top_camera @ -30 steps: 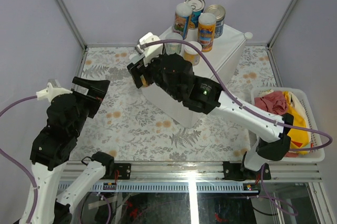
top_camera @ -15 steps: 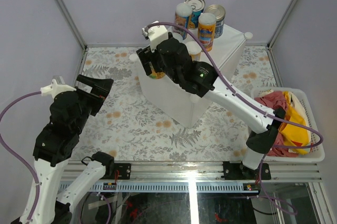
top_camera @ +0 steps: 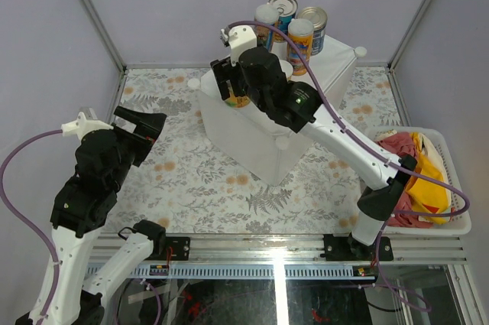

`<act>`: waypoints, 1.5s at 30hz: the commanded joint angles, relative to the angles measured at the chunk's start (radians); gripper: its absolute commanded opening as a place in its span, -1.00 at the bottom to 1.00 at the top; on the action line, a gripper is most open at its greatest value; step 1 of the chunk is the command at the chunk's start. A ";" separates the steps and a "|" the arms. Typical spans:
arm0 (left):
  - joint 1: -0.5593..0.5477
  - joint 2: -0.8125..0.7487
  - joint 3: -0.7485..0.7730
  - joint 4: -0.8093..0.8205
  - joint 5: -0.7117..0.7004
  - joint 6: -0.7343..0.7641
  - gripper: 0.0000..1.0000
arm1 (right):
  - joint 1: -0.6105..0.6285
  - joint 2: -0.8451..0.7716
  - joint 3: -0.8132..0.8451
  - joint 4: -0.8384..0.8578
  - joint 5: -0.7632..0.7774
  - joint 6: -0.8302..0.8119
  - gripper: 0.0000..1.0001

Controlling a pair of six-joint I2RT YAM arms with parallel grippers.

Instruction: Place and organize the canned foods onto the counter

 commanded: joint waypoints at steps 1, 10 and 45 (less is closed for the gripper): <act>-0.007 0.004 -0.008 0.064 0.013 0.025 0.96 | -0.023 -0.077 0.007 0.121 0.014 0.009 -1.00; -0.006 0.003 -0.012 0.064 0.013 0.024 0.96 | -0.047 -0.115 -0.046 0.144 0.008 0.021 -1.00; -0.006 -0.003 -0.018 0.060 0.023 0.023 0.96 | -0.058 -0.152 -0.126 0.148 -0.004 0.056 -0.23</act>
